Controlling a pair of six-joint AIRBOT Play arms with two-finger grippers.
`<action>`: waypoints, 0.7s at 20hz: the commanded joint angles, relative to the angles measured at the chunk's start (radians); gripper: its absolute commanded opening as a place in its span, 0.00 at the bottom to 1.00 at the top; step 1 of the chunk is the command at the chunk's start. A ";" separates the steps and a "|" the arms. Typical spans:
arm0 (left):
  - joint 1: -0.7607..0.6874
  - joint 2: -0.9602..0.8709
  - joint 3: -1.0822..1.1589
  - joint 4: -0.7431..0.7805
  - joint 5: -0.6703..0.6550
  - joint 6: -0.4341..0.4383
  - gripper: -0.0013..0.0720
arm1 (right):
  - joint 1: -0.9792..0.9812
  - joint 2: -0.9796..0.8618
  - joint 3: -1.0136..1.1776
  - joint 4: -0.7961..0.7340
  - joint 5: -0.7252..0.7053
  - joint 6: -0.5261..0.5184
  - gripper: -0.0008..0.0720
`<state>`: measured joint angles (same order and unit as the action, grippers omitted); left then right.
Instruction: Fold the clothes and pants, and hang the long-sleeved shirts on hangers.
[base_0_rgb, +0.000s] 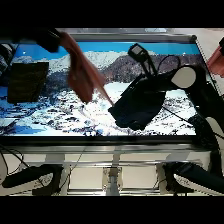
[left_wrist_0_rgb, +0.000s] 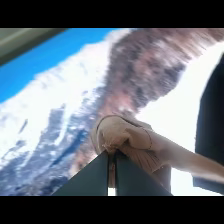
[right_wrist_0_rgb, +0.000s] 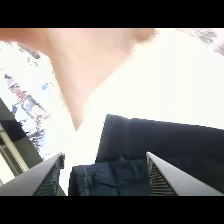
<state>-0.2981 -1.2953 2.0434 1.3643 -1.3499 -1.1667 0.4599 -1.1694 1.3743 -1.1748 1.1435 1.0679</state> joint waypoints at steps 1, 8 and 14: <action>-0.095 -0.031 0.010 -0.004 -0.047 0.000 0.05 | 0.039 -0.011 0.007 -0.026 -0.007 -0.003 0.81; -0.093 -0.031 0.010 -0.004 -0.048 -0.012 0.05 | 0.183 -0.065 -0.002 -0.093 -0.063 0.063 0.81; -0.091 -0.027 0.010 0.031 -0.054 -0.012 0.05 | 0.299 -0.161 -0.002 -0.132 -0.106 0.204 0.81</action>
<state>-0.3889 -1.3235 2.0518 1.3663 -1.4006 -1.1778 0.7017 -1.2972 1.3724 -1.2850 1.0733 1.2053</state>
